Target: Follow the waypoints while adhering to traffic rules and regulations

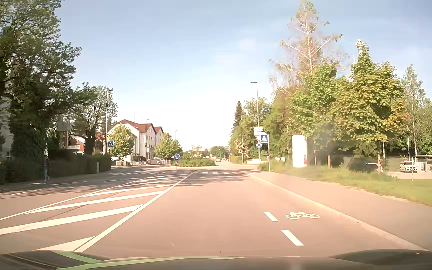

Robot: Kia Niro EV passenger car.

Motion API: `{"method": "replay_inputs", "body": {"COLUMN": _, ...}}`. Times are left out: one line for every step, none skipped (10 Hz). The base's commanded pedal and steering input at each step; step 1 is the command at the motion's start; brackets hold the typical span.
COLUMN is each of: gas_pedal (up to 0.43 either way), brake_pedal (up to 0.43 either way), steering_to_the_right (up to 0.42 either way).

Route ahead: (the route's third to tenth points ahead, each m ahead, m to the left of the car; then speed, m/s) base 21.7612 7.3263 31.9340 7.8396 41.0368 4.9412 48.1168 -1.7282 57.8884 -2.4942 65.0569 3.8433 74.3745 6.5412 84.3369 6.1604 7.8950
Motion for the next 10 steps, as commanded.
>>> {"method": "replay_inputs", "body": {"gas_pedal": 0.008, "brake_pedal": 0.0, "steering_to_the_right": 0.0}}
{"method": "replay_inputs", "body": {"gas_pedal": 0.008, "brake_pedal": 0.0, "steering_to_the_right": 0.0}}
{"method": "replay_inputs", "body": {"gas_pedal": 0.008, "brake_pedal": 0.0, "steering_to_the_right": 0.0}}
{"method": "replay_inputs", "body": {"gas_pedal": 0.008, "brake_pedal": 0.0, "steering_to_the_right": 0.0}}
{"method": "replay_inputs", "body": {"gas_pedal": 0.008, "brake_pedal": 0.0, "steering_to_the_right": 0.0}}
{"method": "replay_inputs", "body": {"gas_pedal": 0.008, "brake_pedal": 0.0, "steering_to_the_right": 0.0}}
{"method": "replay_inputs", "body": {"gas_pedal": 0.008, "brake_pedal": 0.0, "steering_to_the_right": 0.0}}
{"method": "replay_inputs", "body": {"gas_pedal": 0.0, "brake_pedal": 0.0, "steering_to_the_right": 0.0}}
{"method": "replay_inputs", "body": {"gas_pedal": 0.0, "brake_pedal": 0.0, "steering_to_the_right": 0.0}}
{"method": "replay_inputs", "body": {"gas_pedal": 0.0, "brake_pedal": 0.0, "steering_to_the_right": 0.0}}
